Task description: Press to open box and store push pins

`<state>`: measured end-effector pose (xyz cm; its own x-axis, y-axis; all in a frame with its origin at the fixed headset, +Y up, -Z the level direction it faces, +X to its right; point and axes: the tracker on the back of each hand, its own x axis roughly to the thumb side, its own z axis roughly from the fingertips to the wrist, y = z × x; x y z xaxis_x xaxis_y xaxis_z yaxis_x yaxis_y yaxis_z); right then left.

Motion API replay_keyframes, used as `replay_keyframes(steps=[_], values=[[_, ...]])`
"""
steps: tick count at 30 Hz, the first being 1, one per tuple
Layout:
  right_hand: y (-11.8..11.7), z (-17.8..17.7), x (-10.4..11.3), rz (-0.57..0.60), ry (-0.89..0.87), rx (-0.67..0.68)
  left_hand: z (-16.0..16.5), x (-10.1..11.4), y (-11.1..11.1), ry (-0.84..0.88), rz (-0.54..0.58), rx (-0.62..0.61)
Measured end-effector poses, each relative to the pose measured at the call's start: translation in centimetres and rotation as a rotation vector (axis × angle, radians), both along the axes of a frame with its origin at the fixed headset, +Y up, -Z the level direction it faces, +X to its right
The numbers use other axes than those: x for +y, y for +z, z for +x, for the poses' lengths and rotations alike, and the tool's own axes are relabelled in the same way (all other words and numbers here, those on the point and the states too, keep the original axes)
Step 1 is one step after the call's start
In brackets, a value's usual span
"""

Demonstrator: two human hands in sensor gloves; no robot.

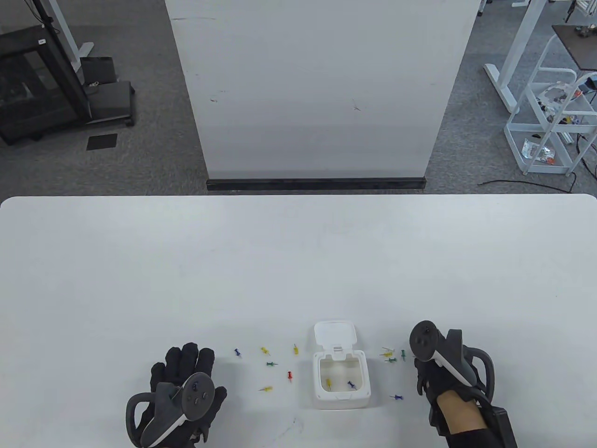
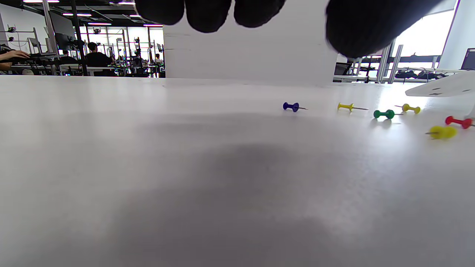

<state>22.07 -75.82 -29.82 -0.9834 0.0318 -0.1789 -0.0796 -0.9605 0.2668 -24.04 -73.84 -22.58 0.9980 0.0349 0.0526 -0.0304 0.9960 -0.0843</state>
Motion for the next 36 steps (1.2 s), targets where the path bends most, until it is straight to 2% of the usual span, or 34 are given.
replay_keyframes(steps=[5, 10, 17, 20, 25, 30, 36], values=[[-0.3, -1.0, -0.5, 0.085, 0.099, 0.045, 0.0, 0.0, 0.0, 0.005, 0.009, 0.000], [-0.6, -1.5, -0.7, 0.076, 0.155, 0.067, 0.0, 0.0, 0.0, 0.002, 0.002, 0.000], [-0.7, -1.1, -0.6, 0.050, 0.125, 0.038, -0.1, 0.0, 0.0, 0.003, -0.001, 0.006], [-0.7, -0.9, -0.1, 0.033, 0.065, 0.000, -0.1, 0.0, -0.1, 0.002, 0.000, 0.008], [-0.1, -1.8, 2.3, 0.069, -0.106, -0.017, -0.1, 0.0, -0.1, 0.002, -0.004, 0.008], [1.0, -5.0, 4.7, 0.097, -0.216, 0.093, 0.0, 0.1, -0.1, 0.003, -0.002, 0.005], [2.3, -8.9, 5.2, 0.086, -0.197, 0.232, -0.1, 0.0, 0.0, 0.009, 0.004, 0.001]])
